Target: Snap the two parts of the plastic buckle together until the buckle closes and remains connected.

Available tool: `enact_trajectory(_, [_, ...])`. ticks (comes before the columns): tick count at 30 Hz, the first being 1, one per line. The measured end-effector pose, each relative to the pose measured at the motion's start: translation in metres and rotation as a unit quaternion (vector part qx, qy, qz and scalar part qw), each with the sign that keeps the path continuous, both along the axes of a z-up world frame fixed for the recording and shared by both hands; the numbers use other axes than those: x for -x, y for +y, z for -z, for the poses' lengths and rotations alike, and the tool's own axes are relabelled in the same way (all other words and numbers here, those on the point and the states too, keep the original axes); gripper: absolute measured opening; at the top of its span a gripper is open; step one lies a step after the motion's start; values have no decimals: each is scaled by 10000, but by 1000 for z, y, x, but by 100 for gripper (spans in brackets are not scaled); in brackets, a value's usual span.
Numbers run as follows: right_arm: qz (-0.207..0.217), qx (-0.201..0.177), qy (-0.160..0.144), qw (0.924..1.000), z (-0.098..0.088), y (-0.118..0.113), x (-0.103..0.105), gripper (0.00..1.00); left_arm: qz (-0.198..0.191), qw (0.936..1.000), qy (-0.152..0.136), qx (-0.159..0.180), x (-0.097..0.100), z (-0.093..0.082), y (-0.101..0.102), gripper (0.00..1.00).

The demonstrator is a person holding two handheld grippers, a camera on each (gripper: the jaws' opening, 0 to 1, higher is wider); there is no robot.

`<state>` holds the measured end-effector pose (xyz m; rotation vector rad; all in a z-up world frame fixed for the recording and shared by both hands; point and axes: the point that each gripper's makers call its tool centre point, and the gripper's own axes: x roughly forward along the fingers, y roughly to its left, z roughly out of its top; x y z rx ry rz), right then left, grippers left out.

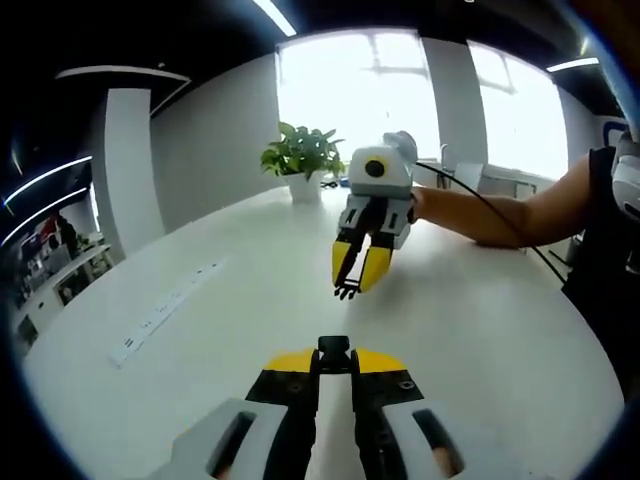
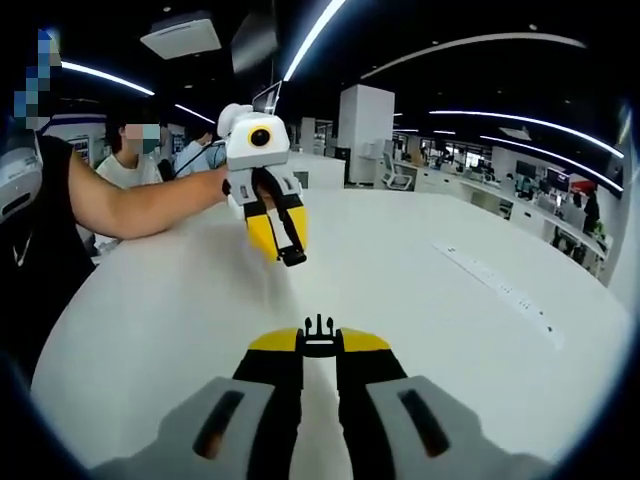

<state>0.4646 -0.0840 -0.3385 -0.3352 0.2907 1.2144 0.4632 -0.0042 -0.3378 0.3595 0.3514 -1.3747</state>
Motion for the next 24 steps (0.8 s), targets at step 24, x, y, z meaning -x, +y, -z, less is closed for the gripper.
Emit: enact_trajectory(24, [-51,-53,-10,10000,-3,3,9,11,-48,10000,39,-25,5,2,6,10])
